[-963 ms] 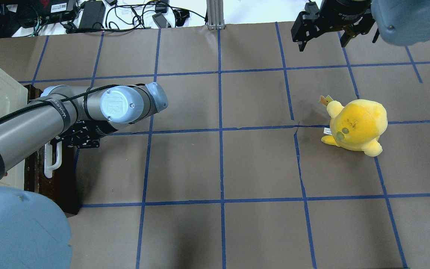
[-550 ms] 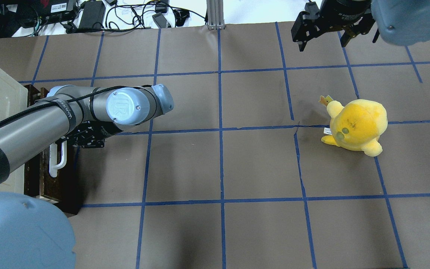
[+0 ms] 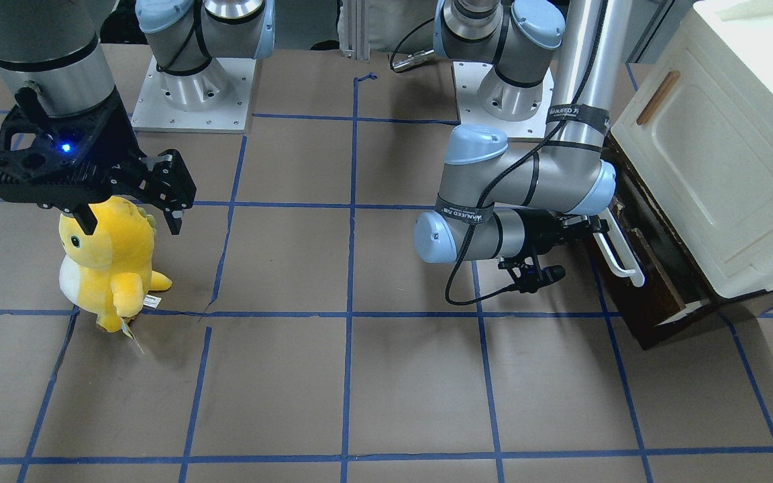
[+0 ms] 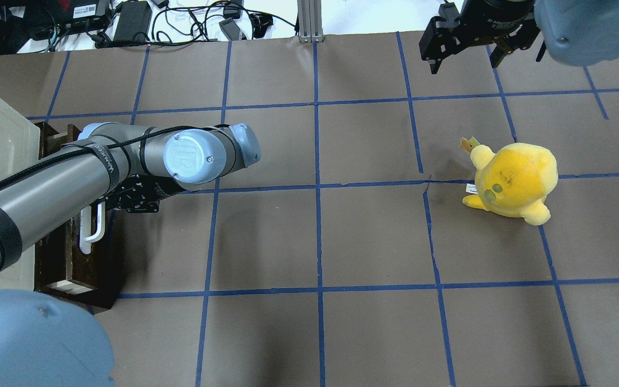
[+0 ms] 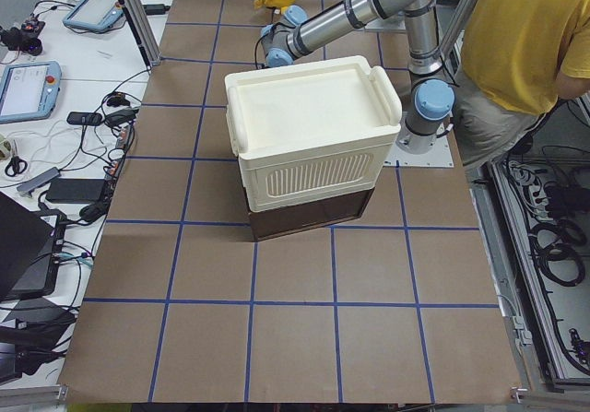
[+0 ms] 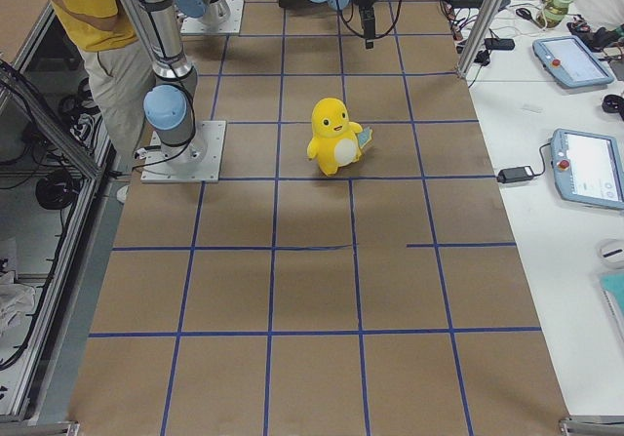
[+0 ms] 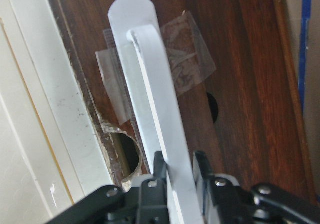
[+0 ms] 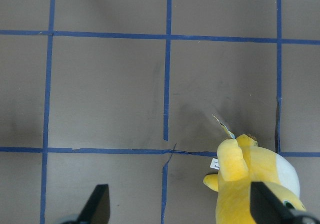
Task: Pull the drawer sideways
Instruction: 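Pull the drawer handle with the left gripper, sliding the drawer out of the cabinet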
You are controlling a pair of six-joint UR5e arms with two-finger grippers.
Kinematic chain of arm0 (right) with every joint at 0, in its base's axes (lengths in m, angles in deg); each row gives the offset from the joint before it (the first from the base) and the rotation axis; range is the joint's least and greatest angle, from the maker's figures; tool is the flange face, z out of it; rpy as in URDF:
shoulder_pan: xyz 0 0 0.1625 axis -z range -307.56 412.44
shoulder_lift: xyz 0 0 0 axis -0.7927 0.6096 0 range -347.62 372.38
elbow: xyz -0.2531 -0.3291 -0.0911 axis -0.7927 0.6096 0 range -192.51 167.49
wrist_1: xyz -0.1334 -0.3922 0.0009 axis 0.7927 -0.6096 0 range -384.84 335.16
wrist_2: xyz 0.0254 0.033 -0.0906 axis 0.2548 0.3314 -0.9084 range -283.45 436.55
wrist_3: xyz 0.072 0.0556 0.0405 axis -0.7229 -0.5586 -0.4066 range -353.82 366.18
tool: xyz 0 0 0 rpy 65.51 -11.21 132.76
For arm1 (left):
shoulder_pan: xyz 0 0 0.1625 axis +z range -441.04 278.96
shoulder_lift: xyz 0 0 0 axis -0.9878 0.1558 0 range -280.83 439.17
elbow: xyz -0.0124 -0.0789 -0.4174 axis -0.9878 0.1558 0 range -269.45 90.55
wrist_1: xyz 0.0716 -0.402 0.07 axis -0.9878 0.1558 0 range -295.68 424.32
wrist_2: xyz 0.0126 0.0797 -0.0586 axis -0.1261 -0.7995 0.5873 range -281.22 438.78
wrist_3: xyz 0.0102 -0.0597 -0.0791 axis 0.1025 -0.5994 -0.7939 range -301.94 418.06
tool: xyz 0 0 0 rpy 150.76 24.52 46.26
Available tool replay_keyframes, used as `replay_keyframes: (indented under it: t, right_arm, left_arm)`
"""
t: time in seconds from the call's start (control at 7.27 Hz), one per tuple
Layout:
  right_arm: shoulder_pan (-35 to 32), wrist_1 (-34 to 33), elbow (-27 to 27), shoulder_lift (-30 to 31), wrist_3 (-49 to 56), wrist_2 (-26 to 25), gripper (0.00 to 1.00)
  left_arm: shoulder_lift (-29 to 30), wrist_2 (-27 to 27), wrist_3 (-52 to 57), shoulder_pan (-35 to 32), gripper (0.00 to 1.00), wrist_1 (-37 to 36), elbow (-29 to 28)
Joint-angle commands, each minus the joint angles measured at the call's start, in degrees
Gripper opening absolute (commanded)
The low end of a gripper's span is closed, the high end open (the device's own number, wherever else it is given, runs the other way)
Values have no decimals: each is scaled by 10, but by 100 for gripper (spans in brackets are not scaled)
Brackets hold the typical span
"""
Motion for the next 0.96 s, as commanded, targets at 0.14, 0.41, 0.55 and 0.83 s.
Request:
replay_keyframes:
  t: [0.14,0.41,0.55,0.83]
  right_arm:
    - [0,0,0,0,0,0,100]
    - [0,0,0,0,0,0,100]
    - [0,0,0,0,0,0,100]
    - [0,0,0,0,0,0,100]
  left_arm:
    - [3,-3,1,-8,19,0,-1]
    - [4,-1,2,-15,19,1,-8]
    - [4,1,2,-17,19,1,-12]
    - [5,1,3,-18,19,1,-14]
